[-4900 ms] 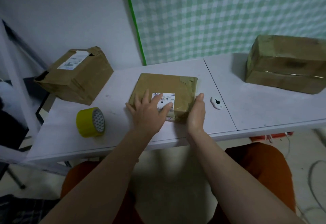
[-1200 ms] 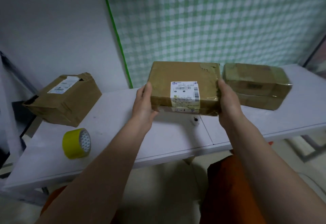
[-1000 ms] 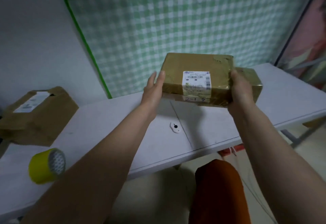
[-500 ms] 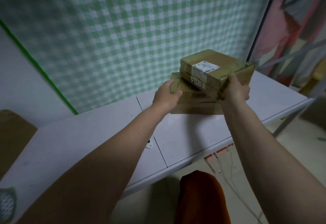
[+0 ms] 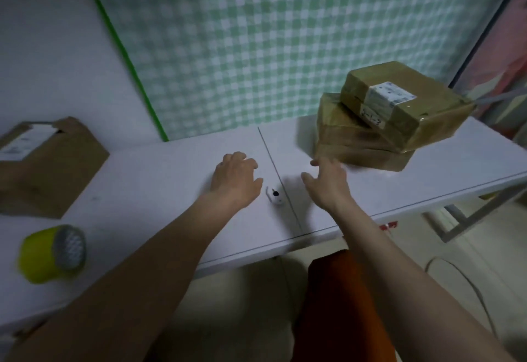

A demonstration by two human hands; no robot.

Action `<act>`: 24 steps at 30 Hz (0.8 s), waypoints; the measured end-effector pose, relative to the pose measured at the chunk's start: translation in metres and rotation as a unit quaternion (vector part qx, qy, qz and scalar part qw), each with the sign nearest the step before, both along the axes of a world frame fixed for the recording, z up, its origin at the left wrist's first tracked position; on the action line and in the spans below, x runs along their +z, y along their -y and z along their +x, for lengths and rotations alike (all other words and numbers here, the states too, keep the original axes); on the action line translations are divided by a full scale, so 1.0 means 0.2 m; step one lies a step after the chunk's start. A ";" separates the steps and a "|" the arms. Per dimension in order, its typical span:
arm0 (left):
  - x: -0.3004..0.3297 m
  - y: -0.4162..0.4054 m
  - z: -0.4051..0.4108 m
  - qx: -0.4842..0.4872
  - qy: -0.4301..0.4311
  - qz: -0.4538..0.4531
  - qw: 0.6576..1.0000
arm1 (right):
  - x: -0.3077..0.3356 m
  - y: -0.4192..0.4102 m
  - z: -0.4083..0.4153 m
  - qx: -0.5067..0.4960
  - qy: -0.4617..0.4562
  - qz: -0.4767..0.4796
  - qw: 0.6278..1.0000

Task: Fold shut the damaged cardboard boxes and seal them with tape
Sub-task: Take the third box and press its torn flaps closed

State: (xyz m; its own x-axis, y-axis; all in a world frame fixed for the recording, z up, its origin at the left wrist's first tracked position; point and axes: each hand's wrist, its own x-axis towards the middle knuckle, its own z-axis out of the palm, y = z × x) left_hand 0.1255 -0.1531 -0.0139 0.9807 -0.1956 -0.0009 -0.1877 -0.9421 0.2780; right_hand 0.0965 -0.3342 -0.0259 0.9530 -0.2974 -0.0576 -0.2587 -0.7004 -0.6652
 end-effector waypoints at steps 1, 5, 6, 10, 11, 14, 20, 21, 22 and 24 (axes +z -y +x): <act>-0.01 -0.09 -0.02 0.014 0.004 0.002 1.000 | 0.00 -0.09 0.01 0.026 0.000 -0.031 0.999; 0.01 -0.47 -0.09 0.082 0.030 -0.007 0.996 | 0.02 -0.47 0.05 0.109 0.013 -0.090 0.990; 0.02 -0.57 -0.10 0.100 0.037 -0.012 0.994 | 0.02 -0.57 0.06 0.133 0.019 -0.098 0.986; 0.05 -0.98 -0.14 0.161 0.066 -0.040 0.984 | 0.03 -0.99 0.10 0.233 0.043 -0.140 0.961; 0.06 -1.08 -0.15 0.177 0.073 -0.051 0.980 | 0.03 -1.09 0.10 0.254 0.048 -0.145 0.955; 0.09 -1.35 -0.17 0.222 0.096 -0.064 0.968 | 0.06 -1.38 0.13 0.302 0.061 -0.149 0.940; 0.05 -1.79 -0.19 0.333 0.104 -0.067 0.935 | 0.08 -1.86 0.19 0.380 0.070 -0.140 0.912; 0.04 -1.85 -0.18 0.357 0.107 -0.080 0.925 | 0.08 -1.93 0.20 0.388 0.070 -0.132 0.909; 0.03 -1.90 -0.17 0.378 0.112 -0.094 0.914 | 0.09 -2.00 0.21 0.395 0.071 -0.122 0.908; 0.01 -2.01 -0.13 0.405 0.130 -0.126 0.896 | 0.09 -2.12 0.23 0.399 0.066 -0.088 0.910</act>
State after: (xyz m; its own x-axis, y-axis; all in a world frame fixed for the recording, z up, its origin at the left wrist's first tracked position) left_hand 0.0998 0.2492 -0.0121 0.7620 0.6181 0.1930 0.4391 -0.7123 0.5475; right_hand 0.1430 0.0899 -0.0069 0.8647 0.4994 0.0544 0.4534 -0.7293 -0.5124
